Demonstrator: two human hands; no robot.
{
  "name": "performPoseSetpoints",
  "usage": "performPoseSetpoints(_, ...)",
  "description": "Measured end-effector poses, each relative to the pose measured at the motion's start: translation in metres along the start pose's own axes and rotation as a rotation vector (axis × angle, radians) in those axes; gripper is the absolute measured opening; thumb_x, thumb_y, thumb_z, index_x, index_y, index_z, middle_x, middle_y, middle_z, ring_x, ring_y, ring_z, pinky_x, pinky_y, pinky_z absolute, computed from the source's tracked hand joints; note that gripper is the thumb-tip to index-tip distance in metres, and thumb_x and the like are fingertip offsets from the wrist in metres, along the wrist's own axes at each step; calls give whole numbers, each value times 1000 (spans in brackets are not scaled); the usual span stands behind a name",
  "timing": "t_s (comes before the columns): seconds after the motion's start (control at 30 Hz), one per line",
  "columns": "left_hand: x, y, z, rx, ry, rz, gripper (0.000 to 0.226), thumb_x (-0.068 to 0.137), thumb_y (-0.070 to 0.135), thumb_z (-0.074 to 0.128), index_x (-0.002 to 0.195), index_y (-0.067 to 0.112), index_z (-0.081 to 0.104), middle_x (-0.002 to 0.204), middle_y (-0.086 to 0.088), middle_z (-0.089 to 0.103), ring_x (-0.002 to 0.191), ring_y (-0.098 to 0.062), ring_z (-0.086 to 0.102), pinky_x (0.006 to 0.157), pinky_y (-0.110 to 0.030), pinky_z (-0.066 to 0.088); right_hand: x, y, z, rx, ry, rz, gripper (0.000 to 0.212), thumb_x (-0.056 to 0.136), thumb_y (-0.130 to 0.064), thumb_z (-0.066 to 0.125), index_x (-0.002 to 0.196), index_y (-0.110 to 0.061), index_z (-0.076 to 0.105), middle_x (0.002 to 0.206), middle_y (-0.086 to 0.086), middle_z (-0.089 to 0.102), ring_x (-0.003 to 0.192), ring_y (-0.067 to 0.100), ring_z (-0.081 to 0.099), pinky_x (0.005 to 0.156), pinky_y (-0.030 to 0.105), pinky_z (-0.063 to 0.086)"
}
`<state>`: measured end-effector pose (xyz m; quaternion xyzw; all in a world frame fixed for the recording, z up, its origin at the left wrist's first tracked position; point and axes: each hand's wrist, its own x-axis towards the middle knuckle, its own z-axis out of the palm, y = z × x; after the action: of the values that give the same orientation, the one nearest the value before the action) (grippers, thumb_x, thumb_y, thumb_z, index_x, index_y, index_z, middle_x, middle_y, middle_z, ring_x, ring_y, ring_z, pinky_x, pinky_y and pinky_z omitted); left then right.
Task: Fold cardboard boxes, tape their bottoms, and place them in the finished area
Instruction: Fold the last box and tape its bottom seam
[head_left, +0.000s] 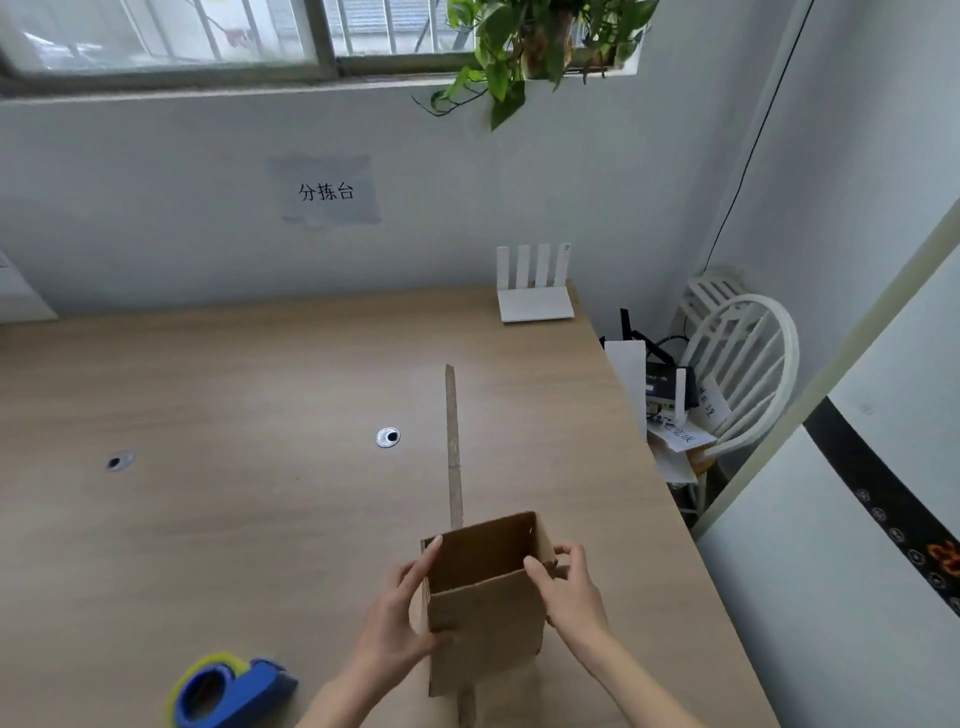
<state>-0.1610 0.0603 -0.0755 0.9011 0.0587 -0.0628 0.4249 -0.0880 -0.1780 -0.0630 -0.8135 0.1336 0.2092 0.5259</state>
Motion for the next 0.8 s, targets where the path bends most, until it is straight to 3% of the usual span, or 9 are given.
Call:
performPoseSetpoints(0.1, -23, -24, -1, -23, -30, -11, 109, 78, 38, 84, 143, 75, 5, 136, 20, 42, 123, 10, 38, 111, -27, 38, -18, 10, 20, -32, -67, -50, 45, 91, -40, 67, 123, -44, 36, 126, -7, 57, 99, 5, 61, 86, 33, 56)
performPoseSetpoints(0.2, -36, -42, -3, -73, -24, 11, 107, 73, 61, 81, 150, 65, 7, 143, 32, 33, 129, 18, 30, 112, -21, 29, -37, 13, 34, -44, -156, -85, 65, 86, -29, 66, 136, -47, 29, 136, -11, 51, 112, 7, 59, 84, 22, 51)
performPoseSetpoints(0.27, -42, -48, -4, -97, -23, 22, 110, 69, 69, 80, 152, 63, 8, 147, 37, 28, 135, 16, 28, 114, -21, 28, -46, 14, 40, -68, -152, -100, 77, 82, -28, 68, 140, -49, 22, 136, -15, 46, 118, 7, 52, 91, 22, 48)
performPoseSetpoints(0.37, -48, -51, -5, -78, -44, 18, 115, 68, 59, 84, 152, 63, 6, 153, 37, 24, 141, 9, 27, 117, -22, 25, -54, 15, 43, -164, -104, -131, 88, 80, -34, 71, 145, -52, 15, 130, -20, 38, 119, 6, 48, 102, 31, 46)
performPoseSetpoints(0.5, -54, -44, -8, -11, -4, -16, 105, 69, 52, 85, 151, 56, 20, 151, 24, 42, 134, 3, 42, 111, -20, 36, -63, 16, 42, -324, -59, -207, 79, 76, -45, 63, 145, -45, 24, 141, -18, 31, 122, 8, 49, 100, 29, 49)
performPoseSetpoints(0.6, -56, -38, -4, 70, -57, 34, 100, 78, 43, 83, 147, 60, 13, 161, 23, 27, 145, -3, 32, 119, -27, 31, -63, 15, 38, -460, -44, -276, 69, 80, -45, 58, 144, -38, 34, 155, -16, 24, 126, 6, 45, 101, 26, 46)
performPoseSetpoints(0.67, -56, -38, 0, 104, -84, 37, 96, 82, 51, 78, 146, 62, 7, 161, 33, 6, 149, -2, 22, 120, -28, 28, -62, 15, 34, -493, -52, -299, 61, 85, -47, 59, 142, -38, 41, 162, -16, 14, 140, 8, 37, 108, 31, 43)
performPoseSetpoints(0.73, -54, -39, 4, 151, -81, 23, 92, 83, 67, 66, 151, 59, 4, 155, 41, -11, 151, -2, 15, 120, -29, 28, -61, 14, 28, -540, -74, -335, 59, 86, -61, 56, 141, -41, 47, 164, -22, -2, 148, 4, 22, 113, 36, 39)
performPoseSetpoints(0.8, -52, -41, 7, 204, -47, 2, 90, 79, 88, 47, 154, 58, 6, 160, 31, -15, 152, -7, 12, 121, -35, 26, -59, 14, 23, -581, -102, -355, 74, 80, -81, 50, 142, -40, 49, 161, -30, -16, 147, -5, 11, 114, 38, 36)
